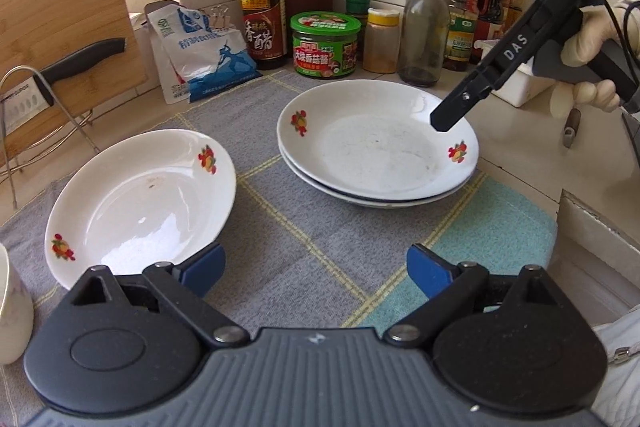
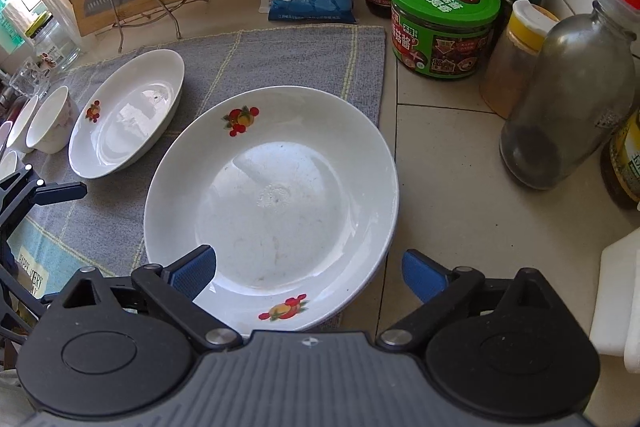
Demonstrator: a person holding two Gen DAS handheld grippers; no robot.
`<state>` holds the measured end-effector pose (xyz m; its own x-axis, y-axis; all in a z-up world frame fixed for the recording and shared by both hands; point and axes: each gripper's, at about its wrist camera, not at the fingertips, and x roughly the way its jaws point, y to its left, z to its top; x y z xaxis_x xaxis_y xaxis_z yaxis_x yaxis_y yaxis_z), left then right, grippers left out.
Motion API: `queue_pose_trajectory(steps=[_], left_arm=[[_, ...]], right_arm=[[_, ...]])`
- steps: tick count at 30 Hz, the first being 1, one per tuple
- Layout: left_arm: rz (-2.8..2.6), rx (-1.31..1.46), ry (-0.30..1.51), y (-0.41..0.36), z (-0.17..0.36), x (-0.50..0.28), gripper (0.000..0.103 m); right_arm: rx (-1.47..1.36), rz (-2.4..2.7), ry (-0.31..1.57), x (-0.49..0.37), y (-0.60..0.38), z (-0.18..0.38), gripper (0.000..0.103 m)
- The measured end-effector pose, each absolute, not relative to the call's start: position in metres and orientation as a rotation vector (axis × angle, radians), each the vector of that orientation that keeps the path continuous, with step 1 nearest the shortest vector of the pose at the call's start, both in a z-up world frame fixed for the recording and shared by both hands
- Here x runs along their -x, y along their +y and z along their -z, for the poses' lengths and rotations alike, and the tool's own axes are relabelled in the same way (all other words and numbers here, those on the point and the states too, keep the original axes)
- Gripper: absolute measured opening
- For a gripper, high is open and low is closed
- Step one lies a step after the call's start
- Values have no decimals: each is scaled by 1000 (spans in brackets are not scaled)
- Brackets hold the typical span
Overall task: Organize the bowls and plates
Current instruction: 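Move the right tool back toward the remaining flower-print plate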
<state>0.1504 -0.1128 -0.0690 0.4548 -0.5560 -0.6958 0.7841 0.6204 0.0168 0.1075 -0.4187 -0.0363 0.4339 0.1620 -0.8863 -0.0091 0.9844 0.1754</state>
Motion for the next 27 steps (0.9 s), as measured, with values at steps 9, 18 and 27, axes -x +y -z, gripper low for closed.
queue_pose_trajectory(steps=[9, 18, 27], left_arm=[[564, -310, 721, -78, 74, -160, 99], [450, -237, 773, -59, 97, -183, 99], [416, -184, 791, -60, 110, -205, 103]], right_arm=[[-48, -205, 963, -108, -370, 11, 103], [-12, -354, 942, -144, -326, 18, 103], [52, -451, 982, -193, -306, 29, 103]])
